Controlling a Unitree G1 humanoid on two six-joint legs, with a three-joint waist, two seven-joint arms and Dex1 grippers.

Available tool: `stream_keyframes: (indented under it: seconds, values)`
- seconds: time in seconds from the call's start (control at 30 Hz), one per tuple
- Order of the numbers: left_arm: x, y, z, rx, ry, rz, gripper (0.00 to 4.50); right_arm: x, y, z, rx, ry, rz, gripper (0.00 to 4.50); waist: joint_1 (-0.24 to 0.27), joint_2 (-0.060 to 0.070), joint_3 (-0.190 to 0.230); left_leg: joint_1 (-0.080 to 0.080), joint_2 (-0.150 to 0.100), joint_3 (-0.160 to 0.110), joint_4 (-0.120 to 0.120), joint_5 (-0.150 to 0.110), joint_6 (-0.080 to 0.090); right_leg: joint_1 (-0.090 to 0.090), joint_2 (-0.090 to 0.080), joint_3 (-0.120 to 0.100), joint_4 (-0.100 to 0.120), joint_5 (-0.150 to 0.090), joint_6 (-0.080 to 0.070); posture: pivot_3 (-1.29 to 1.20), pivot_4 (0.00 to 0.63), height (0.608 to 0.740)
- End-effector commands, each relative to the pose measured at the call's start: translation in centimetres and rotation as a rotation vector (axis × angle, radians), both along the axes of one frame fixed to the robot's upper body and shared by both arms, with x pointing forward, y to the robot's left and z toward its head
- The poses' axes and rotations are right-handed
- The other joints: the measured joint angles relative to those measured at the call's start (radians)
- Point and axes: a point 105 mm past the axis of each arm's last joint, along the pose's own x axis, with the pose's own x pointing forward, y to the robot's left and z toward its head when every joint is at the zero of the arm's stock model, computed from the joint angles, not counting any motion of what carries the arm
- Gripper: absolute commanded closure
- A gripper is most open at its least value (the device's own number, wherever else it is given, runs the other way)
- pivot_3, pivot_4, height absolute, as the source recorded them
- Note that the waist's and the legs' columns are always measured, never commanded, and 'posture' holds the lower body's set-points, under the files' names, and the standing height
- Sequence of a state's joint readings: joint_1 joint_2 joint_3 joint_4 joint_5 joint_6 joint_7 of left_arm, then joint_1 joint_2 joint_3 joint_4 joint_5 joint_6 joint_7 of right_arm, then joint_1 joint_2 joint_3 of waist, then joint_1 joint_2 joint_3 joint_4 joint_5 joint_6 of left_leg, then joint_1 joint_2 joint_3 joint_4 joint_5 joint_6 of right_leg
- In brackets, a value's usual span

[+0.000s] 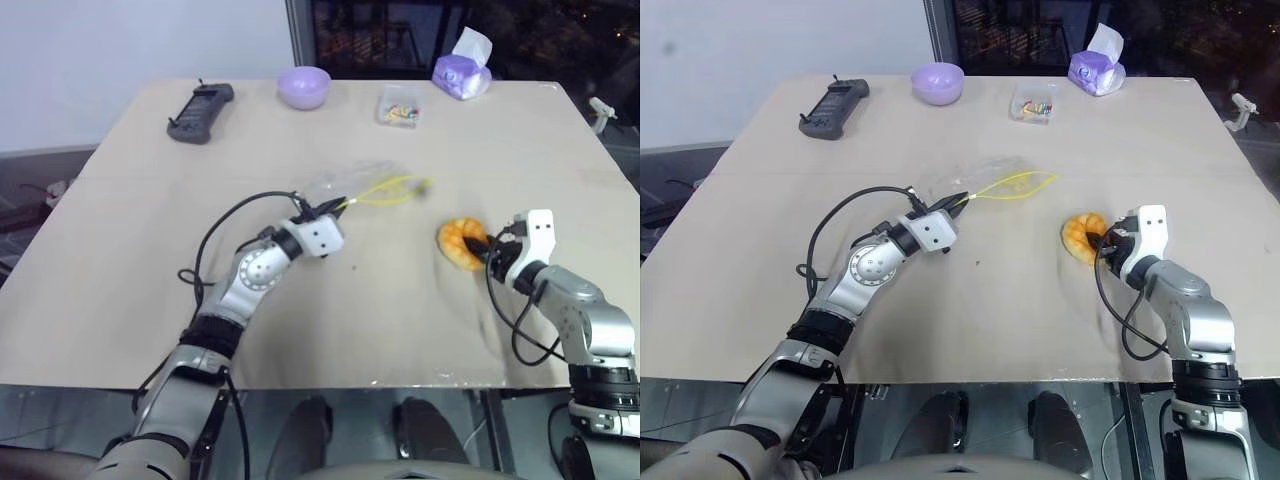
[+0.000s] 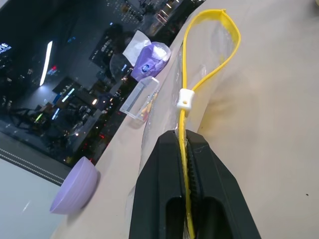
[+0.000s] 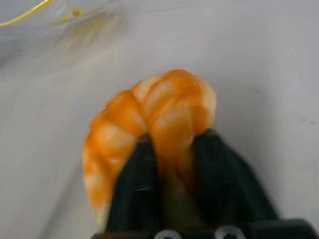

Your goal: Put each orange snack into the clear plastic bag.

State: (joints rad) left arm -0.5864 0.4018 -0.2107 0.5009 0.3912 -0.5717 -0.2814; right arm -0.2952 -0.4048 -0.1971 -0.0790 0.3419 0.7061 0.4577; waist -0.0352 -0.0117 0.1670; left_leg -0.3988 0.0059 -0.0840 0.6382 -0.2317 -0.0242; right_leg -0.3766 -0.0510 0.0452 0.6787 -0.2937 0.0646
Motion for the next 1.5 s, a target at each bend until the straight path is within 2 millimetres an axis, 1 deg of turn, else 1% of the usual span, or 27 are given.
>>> stream_keyframes:
  seconds: [0.03, 0.2, 0.3, 0.37, 0.47, 0.7, 0.9, 0.97, 1.07, 1.17, 1.33, 1.47, 1.5]
  values:
    - [-0.1, -0.5, 1.1, -0.018, -0.036, -0.017, 4.50, -0.1, 0.4, 0.7, 0.090, 0.006, 0.013, 4.35, -0.001, 0.000, 0.000, 0.000, 0.000, 0.000, 0.000, 0.000, 0.000, 0.000, 0.000, 0.000, 0.000, 0.000, 0.000, 0.00, 0.150, 0.740]
    - [-0.3, -0.9, 1.0, -0.008, -0.043, -0.032, 4.50, -0.3, 2.3, 3.3, 0.291, -0.007, 0.106, 4.35, -0.005, 0.001, 0.000, 0.000, 0.000, 0.000, 0.000, 0.000, 0.000, 0.000, 0.000, 0.000, 0.000, 0.000, 0.000, 0.00, 0.150, 0.740]
    - [-0.4, -1.2, 0.8, -0.011, -0.042, -0.040, 4.50, -0.5, 3.7, 4.9, 0.352, -0.032, 0.175, 4.35, -0.005, 0.001, 0.001, -0.001, 0.000, 0.000, 0.000, 0.000, 0.000, -0.001, 0.000, 0.000, 0.000, 0.000, 0.000, 0.00, 0.150, 0.740]
    - [-0.5, -1.3, 0.9, -0.013, -0.043, -0.046, 4.50, -0.3, 4.1, 5.6, 0.384, -0.033, 0.182, 4.35, -0.005, 0.001, 0.001, -0.001, 0.000, 0.000, 0.000, 0.000, 0.000, -0.001, 0.000, 0.000, 0.000, 0.000, 0.000, 0.00, 0.150, 0.740]
    - [-0.8, -1.7, 0.8, 0.003, -0.051, -0.068, 4.50, 0.3, 4.9, 6.7, 0.423, -0.042, 0.198, 4.35, -0.004, 0.001, 0.001, -0.001, 0.000, 0.000, 0.000, 0.000, 0.000, -0.001, 0.000, 0.000, 0.000, 0.000, 0.000, 0.00, 0.150, 0.740]
    - [-1.3, -2.4, 0.9, 0.000, -0.063, -0.103, 4.50, 1.1, 6.3, 6.7, 0.399, -0.011, 0.237, 4.35, -0.004, 0.001, 0.001, -0.001, 0.000, 0.000, 0.000, 0.000, 0.000, -0.001, 0.000, 0.000, 0.000, 0.000, 0.000, 0.00, 0.150, 0.740]
    - [-2.2, -3.5, 1.0, -0.022, -0.065, -0.160, 4.50, 1.9, 7.1, 5.9, 0.363, 0.028, 0.242, 4.35, -0.005, 0.001, 0.001, -0.001, 0.000, 0.000, 0.000, 0.000, 0.000, -0.001, 0.000, 0.000, 0.000, 0.000, 0.000, 0.00, 0.150, 0.740]
    - [-2.7, -3.8, 0.9, -0.022, -0.061, -0.192, 4.50, 2.2, 7.3, 6.0, 0.378, 0.032, 0.241, 4.35, -0.005, 0.001, 0.001, -0.001, 0.000, 0.000, 0.000, 0.000, 0.000, -0.001, 0.000, 0.000, 0.000, 0.000, 0.000, 0.00, 0.150, 0.740]
    - [-3.3, -4.3, 0.2, -0.006, -0.029, -0.249, 4.50, 2.9, 8.0, 6.7, 0.420, 0.043, 0.237, 4.35, -0.008, 0.001, 0.001, -0.001, 0.000, 0.000, 0.000, 0.000, 0.000, -0.001, 0.000, 0.000, 0.000, 0.000, 0.000, 0.00, 0.150, 0.740]
    - [-3.8, -4.8, -0.1, 0.005, -0.014, -0.296, 4.50, 4.0, 8.3, 7.1, 0.478, 0.071, 0.196, 4.35, -0.007, 0.001, 0.001, -0.001, 0.000, 0.000, 0.000, 0.000, 0.000, -0.002, 0.000, 0.000, 0.000, 0.000, 0.000, 0.00, 0.150, 0.740]
    - [-3.9, -5.3, -0.4, 0.020, -0.005, -0.335, 4.50, 5.8, 8.5, 8.0, 0.616, 0.115, 0.093, 4.35, -0.006, 0.001, 0.001, -0.001, 0.000, 0.000, 0.000, 0.000, 0.000, -0.002, 0.000, 0.000, 0.000, 0.000, 0.000, 0.00, 0.150, 0.740]
    - [-4.1, -5.6, -0.2, 0.009, -0.014, -0.350, 4.50, 6.4, 8.6, 7.6, 0.561, 0.112, 0.011, 4.35, -0.005, 0.001, 0.001, -0.002, 0.000, 0.000, -0.001, 0.000, 0.000, -0.002, 0.000, 0.000, 0.000, 0.000, 0.000, 0.00, 0.150, 0.740]
    - [-4.0, -5.7, -0.1, 0.004, -0.017, -0.349, 4.50, 6.4, 8.6, 7.5, 0.537, 0.108, 0.001, 3.95, -0.005, 0.001, 0.001, -0.002, 0.000, 0.000, -0.001, 0.000, 0.000, -0.002, 0.000, 0.000, 0.000, 0.000, 0.000, 0.00, 0.150, 0.740]
